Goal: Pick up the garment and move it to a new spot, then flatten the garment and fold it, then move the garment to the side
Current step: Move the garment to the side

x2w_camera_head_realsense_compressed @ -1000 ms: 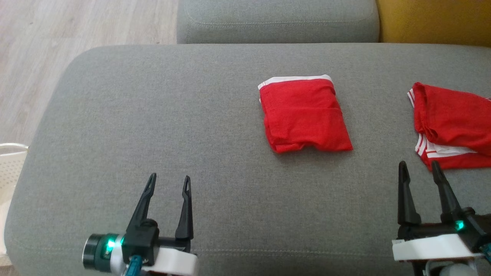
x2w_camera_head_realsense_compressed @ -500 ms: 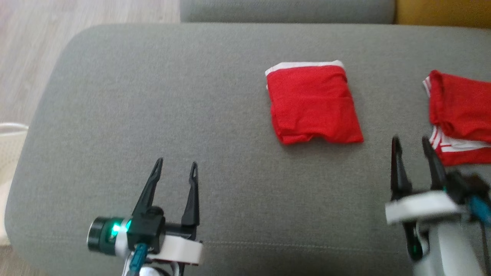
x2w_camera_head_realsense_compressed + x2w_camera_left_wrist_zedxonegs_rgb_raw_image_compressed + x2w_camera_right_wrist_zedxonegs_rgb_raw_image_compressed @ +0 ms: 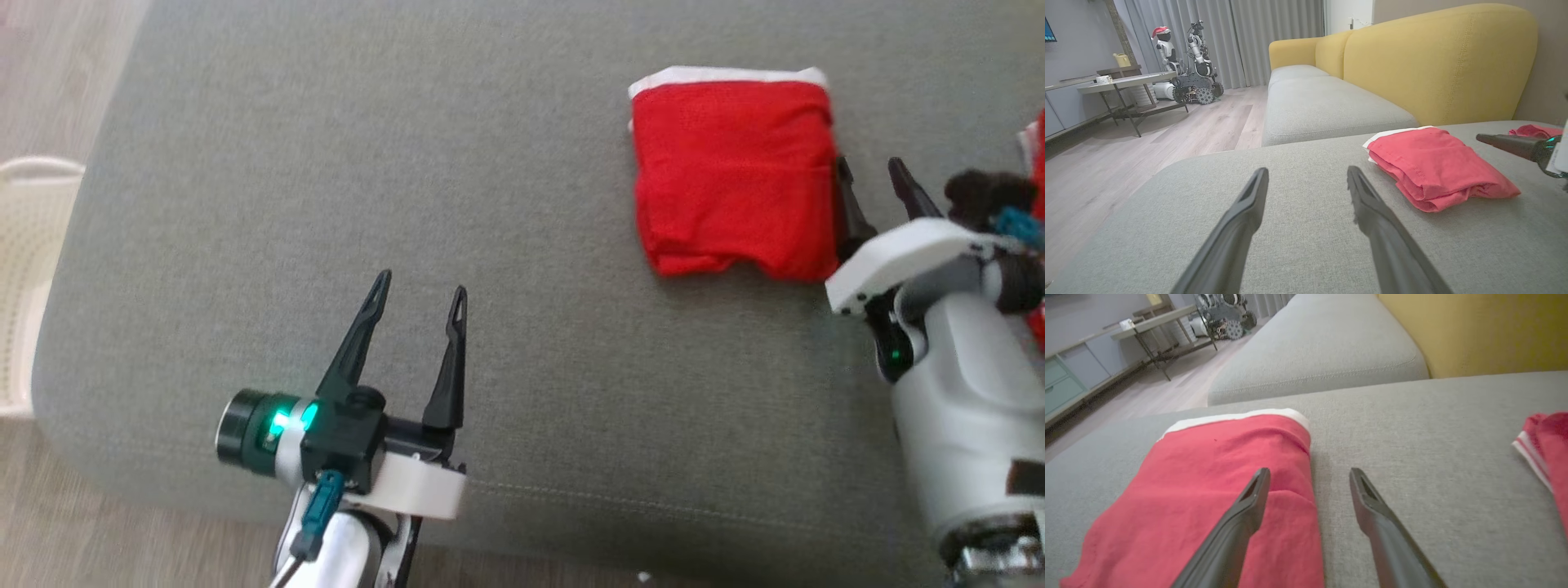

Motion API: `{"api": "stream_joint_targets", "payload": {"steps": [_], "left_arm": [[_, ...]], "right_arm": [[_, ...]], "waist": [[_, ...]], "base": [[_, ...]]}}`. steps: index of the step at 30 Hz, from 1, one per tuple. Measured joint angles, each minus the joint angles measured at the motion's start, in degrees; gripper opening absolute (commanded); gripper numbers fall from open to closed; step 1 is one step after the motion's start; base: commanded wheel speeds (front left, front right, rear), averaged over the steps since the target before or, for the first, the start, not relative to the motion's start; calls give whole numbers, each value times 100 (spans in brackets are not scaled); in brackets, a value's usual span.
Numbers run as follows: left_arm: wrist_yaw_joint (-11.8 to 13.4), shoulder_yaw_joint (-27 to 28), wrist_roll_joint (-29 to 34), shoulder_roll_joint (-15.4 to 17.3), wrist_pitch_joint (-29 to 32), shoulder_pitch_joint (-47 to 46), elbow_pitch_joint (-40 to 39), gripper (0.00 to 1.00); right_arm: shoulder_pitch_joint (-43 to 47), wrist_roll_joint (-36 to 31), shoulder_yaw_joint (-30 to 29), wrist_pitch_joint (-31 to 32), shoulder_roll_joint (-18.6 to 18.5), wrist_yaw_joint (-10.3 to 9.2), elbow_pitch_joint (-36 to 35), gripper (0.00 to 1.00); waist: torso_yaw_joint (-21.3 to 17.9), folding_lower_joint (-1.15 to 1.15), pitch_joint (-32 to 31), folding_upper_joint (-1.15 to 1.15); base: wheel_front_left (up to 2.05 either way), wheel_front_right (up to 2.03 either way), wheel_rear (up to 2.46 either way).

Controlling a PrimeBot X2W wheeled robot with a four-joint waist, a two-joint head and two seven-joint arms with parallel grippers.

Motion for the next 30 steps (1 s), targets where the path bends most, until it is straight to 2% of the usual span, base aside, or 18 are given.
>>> {"api": "stream_joint_targets", "payload": {"steps": [7, 8, 10, 11, 12, 22, 30], "left_arm": [[-40, -48, 0, -25, -1, -198, -4, 100], [-40, -49, 0, -29, -1, -220, -7, 100], [-38, -51, 0, -32, 0, -272, -5, 100], [-38, -53, 0, -35, 0, -295, -7, 100], [-36, -53, 0, -38, -1, -310, -5, 100], [-32, -19, 0, -34, -1, -319, -37, 100], [-35, -5, 1, 40, -1, -320, -145, 100]], "right_arm": [[-520, -83, 89, 307, -179, 0, 918, 100], [-543, -81, 122, 328, -171, 0, 989, 97], [-622, -48, 208, 326, -163, 0, 1056, 32], [-672, -18, 243, 325, -164, 0, 1082, 32], [-719, 8, 277, 316, -164, 0, 1107, 0], [-747, 289, 620, -232, -179, 0, 1129, 0], [-829, 389, 704, -342, -686, 0, 1018, 0]], "waist": [[159, 0, 325, 0], [168, 0, 360, 0], [181, 0, 417, 0], [185, 0, 437, 0], [184, 0, 452, 0], [-90, 0, 468, 0], [-579, 0, 508, 0]], "base": [[0, 0, 0], [0, 0, 0], [0, 0, 0], [0, 0, 0], [0, 0, 0], [0, 0, 0], [0, 0, 0]]}}
